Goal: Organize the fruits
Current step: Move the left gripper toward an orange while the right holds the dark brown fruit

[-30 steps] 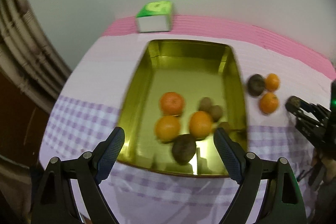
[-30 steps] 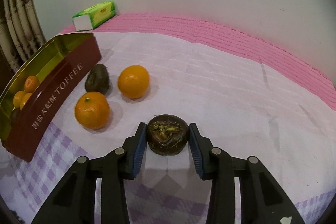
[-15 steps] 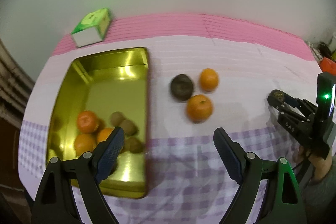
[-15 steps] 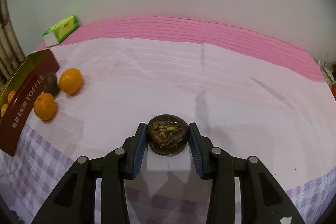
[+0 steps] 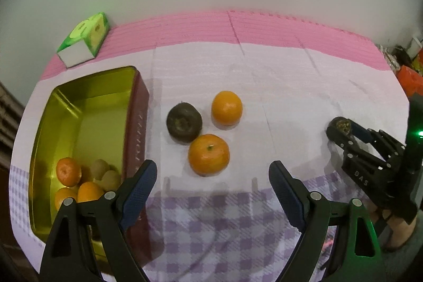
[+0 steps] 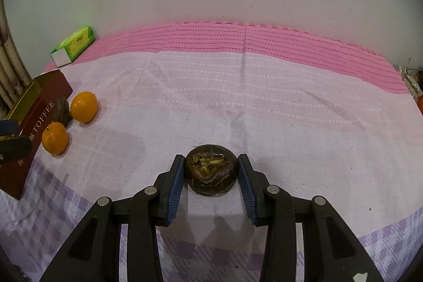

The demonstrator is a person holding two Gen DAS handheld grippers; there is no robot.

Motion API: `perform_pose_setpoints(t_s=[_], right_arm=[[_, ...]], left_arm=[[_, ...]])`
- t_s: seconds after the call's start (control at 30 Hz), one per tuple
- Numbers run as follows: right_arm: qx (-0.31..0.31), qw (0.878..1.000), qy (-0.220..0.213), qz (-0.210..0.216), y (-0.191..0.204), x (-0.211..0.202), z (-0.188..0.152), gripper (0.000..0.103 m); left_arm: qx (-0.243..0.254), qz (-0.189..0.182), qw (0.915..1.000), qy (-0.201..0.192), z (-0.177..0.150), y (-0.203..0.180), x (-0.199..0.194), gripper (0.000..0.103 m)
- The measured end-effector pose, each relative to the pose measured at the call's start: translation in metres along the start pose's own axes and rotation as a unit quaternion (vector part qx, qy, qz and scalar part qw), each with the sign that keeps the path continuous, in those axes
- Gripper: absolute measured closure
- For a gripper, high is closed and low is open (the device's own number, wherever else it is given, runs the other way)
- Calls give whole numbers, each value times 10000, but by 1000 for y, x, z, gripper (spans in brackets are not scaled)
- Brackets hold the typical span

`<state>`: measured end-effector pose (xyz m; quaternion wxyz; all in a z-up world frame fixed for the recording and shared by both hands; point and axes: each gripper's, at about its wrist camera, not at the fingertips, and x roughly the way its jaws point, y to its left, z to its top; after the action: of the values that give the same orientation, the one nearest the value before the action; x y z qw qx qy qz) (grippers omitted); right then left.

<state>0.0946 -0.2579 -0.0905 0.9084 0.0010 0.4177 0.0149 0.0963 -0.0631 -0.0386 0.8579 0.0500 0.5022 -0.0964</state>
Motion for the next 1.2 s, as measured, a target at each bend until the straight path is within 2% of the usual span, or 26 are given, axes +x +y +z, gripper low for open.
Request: perform_pose_setpoints(t_s=[0.23,0.57,0.7,0.8,0.97,1.1,1.2], right_arm=[[40,10000,-10,51,-4,-2,-2,65],[82,9999,-17,78,-6,-4,-3,65],[89,9999,-16,77,-5,-4,-3,64],[87,9999,-16,81,-5,-4,-3,64],[101,9999,-18,72,-5,-4,-3,63],[81,9999,-14,66,-4,-4,-3,62],[83,9999,-13,64,-3,-3,-3,62]], left_arm=[[-509,-3,9982,306,0,13,23,16],[-562,166,9973,440,5,14,37,16],[-709,96,9961,510,6,19,41,17],[-646,142,9966,482,7,19,42,17],[-674,148,9965,478,10,19,44,21],[-648,151,9965,510,11,20,45,34],[-614,126,9965,555,12,19,47,39]])
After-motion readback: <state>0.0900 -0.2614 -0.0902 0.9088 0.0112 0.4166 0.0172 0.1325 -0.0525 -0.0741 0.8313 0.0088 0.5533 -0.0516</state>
